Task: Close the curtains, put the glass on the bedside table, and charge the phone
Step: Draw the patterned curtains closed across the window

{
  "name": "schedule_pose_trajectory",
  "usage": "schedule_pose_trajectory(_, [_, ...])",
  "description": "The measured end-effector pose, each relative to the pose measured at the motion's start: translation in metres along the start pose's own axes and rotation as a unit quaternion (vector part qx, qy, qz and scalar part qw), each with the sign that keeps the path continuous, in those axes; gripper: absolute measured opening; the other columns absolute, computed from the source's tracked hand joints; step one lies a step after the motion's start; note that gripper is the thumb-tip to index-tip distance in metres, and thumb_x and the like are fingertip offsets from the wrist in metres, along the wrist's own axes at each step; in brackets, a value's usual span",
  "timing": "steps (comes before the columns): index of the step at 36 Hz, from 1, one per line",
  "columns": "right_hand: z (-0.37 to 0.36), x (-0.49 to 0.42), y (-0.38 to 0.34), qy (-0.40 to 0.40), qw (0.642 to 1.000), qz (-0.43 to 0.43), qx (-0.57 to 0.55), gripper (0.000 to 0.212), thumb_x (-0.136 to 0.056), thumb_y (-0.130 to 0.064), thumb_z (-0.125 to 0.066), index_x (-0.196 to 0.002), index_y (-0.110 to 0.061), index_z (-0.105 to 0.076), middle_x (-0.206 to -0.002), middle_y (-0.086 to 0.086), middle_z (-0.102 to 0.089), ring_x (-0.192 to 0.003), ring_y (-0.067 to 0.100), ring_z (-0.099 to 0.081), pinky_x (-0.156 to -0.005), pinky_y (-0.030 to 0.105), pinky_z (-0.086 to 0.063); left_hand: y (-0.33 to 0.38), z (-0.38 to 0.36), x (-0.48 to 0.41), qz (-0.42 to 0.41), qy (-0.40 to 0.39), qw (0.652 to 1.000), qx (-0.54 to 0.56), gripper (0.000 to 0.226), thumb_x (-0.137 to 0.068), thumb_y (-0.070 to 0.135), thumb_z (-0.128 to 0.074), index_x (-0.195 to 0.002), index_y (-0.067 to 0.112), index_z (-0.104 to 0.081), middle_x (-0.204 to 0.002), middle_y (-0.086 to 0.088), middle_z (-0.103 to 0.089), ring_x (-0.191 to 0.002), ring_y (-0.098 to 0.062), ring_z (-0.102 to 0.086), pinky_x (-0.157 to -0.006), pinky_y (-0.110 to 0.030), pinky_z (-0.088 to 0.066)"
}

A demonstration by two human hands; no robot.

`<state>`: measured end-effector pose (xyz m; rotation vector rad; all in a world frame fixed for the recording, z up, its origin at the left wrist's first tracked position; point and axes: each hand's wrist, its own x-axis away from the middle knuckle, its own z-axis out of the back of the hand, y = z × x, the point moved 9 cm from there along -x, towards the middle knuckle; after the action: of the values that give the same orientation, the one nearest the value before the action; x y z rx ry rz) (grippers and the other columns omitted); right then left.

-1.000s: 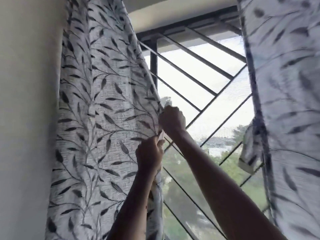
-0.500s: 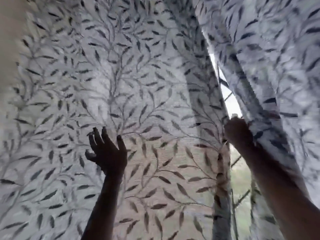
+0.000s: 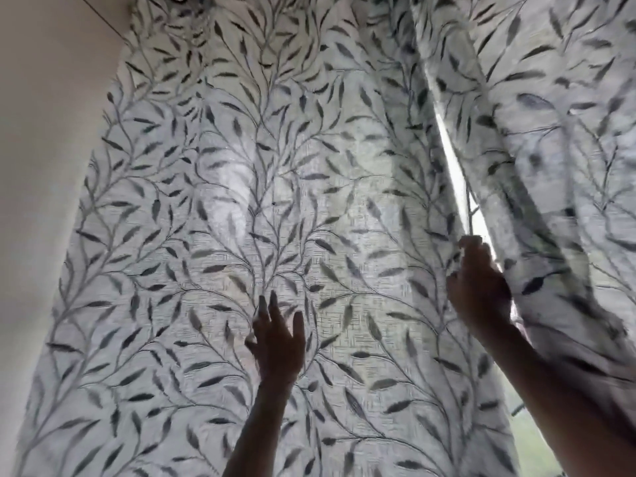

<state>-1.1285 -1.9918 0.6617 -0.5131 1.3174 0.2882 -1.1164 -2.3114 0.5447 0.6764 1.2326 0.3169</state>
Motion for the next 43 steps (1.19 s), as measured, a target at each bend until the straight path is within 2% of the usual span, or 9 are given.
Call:
schedule_pose_trajectory(8, [-0.007,0.034,-0.075,0.099,0.97,0.184,0.127,0.067,-0.06,-0.005,-0.068,-0.123,-0.012,-0.043,-0.102,0.012,-0.071,-0.041,0.018,-0.061,-0.036,0.02,-0.041,-0.034,0.039,0.001,-0.006,0.025,0.998,-0.06,0.076,-0.08,0.06,-0.021,-0.145,0.021,-0.027,-0.154,-0.007,-0.023,-0.139,-0.03,-0.024,-0.11,-0.052,-0.018])
schedule_pose_trajectory(12, [0.008,0.049,-0.104,0.181,0.954,0.214,0.11,0.059,-0.058,0.003,-0.068,-0.112,-0.014,-0.051,-0.095,0.008,-0.062,-0.07,0.023,-0.059,-0.051,0.029,-0.041,-0.042,0.06,0.004,-0.014,0.04,0.997,-0.065,0.076,-0.079,0.059,-0.021,-0.141,0.016,-0.036,-0.15,-0.012,-0.031,-0.132,-0.034,-0.033,-0.105,-0.056,-0.024])
schedule_pose_trajectory(16, [0.031,0.059,-0.116,0.268,0.935,0.181,0.144,0.063,-0.065,0.005,-0.053,-0.121,-0.024,-0.051,-0.132,0.004,-0.043,-0.109,0.024,-0.044,-0.087,0.043,-0.031,-0.045,0.069,-0.002,-0.03,0.029,0.998,-0.055,0.079,-0.078,0.061,-0.019,-0.141,0.016,-0.036,-0.151,-0.011,-0.027,-0.132,-0.034,-0.031,-0.103,-0.058,-0.023])
schedule_pose_trajectory(20, [0.057,0.057,-0.106,0.3,0.934,0.044,0.191,0.082,-0.072,-0.003,-0.06,-0.143,-0.033,-0.032,-0.151,0.009,-0.021,-0.133,0.029,-0.03,-0.107,0.049,-0.024,-0.039,0.074,-0.01,-0.07,0.023,0.996,-0.041,0.078,-0.077,0.06,-0.019,-0.139,0.015,-0.038,-0.152,-0.01,-0.027,-0.134,-0.032,-0.031,-0.104,-0.057,-0.023])
schedule_pose_trajectory(26, [0.055,0.052,-0.08,0.228,0.948,-0.147,0.166,0.094,-0.074,-0.026,-0.07,-0.148,-0.032,-0.014,-0.154,0.024,-0.015,-0.137,0.044,-0.025,-0.106,0.061,-0.028,-0.035,0.084,-0.017,-0.11,0.009,0.994,-0.003,0.068,-0.082,0.052,-0.028,-0.138,0.014,-0.04,-0.152,-0.009,-0.026,-0.136,-0.03,-0.027,-0.105,-0.053,-0.021])
schedule_pose_trajectory(29, [0.045,0.06,-0.069,0.195,0.955,-0.218,0.047,0.098,-0.071,-0.025,-0.071,-0.149,-0.027,-0.011,-0.154,0.029,-0.003,-0.122,0.046,-0.043,-0.091,0.054,-0.045,-0.037,0.089,-0.019,-0.123,0.003,0.992,0.001,0.072,-0.081,0.056,-0.022,-0.139,0.016,-0.039,-0.152,-0.008,-0.027,-0.136,-0.029,-0.026,-0.106,-0.051,-0.019])
schedule_pose_trajectory(32, [0.023,0.06,-0.081,0.133,0.974,-0.17,-0.062,0.09,-0.076,-0.005,-0.064,-0.148,-0.008,-0.011,-0.148,0.031,-0.02,-0.117,0.048,-0.045,-0.094,0.052,-0.046,-0.046,0.087,-0.02,-0.129,-0.012,0.992,-0.006,0.077,-0.078,0.059,-0.016,-0.14,0.017,-0.037,-0.152,-0.007,-0.026,-0.136,-0.028,-0.025,-0.106,-0.05,-0.02])
schedule_pose_trajectory(35, [-0.001,0.064,-0.102,0.05,0.992,-0.118,-0.019,0.077,-0.077,-0.001,-0.057,-0.143,0.009,-0.018,-0.131,0.031,-0.043,-0.114,0.047,-0.046,-0.095,0.051,-0.042,-0.056,0.082,-0.019,-0.129,-0.027,0.991,-0.002,0.071,-0.083,0.056,-0.022,-0.139,0.016,-0.037,-0.152,-0.008,-0.026,-0.136,-0.028,-0.026,-0.105,-0.051,-0.021])
schedule_pose_trajectory(43, [-0.026,0.074,-0.115,-0.064,0.992,-0.109,-0.01,0.093,-0.071,-0.007,-0.068,-0.147,-0.024,-0.017,-0.134,0.015,-0.039,-0.115,0.033,-0.046,-0.092,0.044,-0.04,-0.066,0.074,-0.014,-0.148,-0.07,0.986,0.016,0.064,-0.085,0.048,-0.034,-0.139,0.014,-0.037,-0.149,-0.014,-0.029,-0.134,-0.034,-0.027,-0.103,-0.056,-0.023])
